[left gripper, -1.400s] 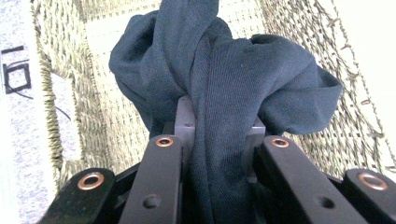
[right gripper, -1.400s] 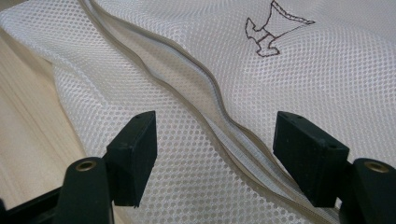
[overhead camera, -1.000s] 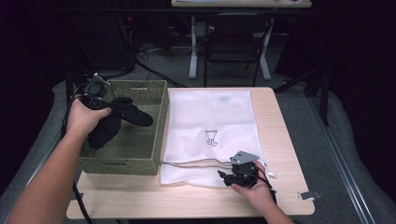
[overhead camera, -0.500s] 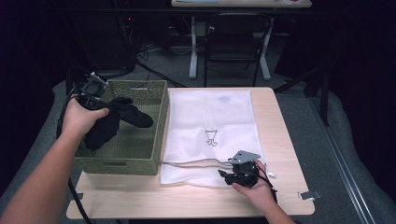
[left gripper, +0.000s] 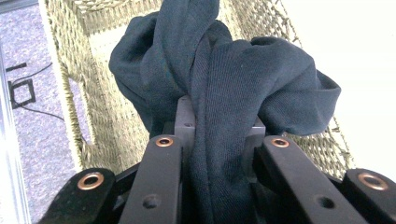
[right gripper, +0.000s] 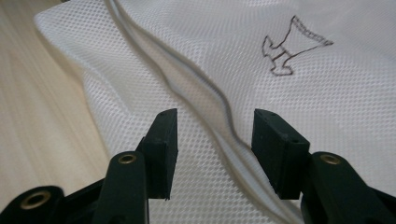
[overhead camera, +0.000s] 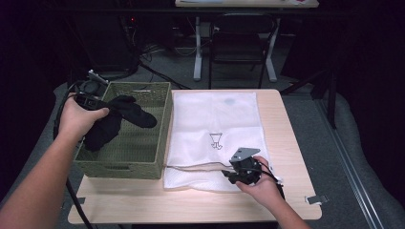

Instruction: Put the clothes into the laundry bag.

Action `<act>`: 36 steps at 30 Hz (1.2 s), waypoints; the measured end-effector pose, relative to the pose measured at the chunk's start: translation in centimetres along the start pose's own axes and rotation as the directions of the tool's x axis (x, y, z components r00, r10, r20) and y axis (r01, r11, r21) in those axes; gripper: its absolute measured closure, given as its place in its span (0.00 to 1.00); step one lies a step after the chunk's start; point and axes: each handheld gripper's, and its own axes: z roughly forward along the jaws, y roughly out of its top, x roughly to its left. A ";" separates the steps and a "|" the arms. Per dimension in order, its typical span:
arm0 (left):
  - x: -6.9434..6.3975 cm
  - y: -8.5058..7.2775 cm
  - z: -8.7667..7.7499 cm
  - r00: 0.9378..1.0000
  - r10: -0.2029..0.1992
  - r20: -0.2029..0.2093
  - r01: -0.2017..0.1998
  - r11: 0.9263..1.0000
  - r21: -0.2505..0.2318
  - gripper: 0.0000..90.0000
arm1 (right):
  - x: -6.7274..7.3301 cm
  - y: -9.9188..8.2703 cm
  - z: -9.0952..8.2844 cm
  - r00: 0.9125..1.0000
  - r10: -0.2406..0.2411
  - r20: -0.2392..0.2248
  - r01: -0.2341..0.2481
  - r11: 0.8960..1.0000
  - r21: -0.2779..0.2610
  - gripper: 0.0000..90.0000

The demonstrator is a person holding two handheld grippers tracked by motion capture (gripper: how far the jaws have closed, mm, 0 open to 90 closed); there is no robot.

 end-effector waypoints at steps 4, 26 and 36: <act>-0.1 0.1 -0.1 1.000 -0.003 0.008 0.003 1.000 -0.001 0.85 | -0.4 1.2 -0.1 1.000 -0.005 -0.009 0.005 1.000 -0.020 0.60; -1.9 0.5 -1.4 0.999 0.034 0.020 -0.033 0.999 -0.015 0.85 | -1.8 3.5 2.5 1.000 -0.001 -0.029 0.000 0.999 -0.032 0.60; -3.0 0.6 -2.5 0.997 0.063 0.034 -0.062 0.997 -0.041 0.85 | -1.5 2.5 3.1 0.999 -0.005 -0.032 0.005 1.000 0.003 0.57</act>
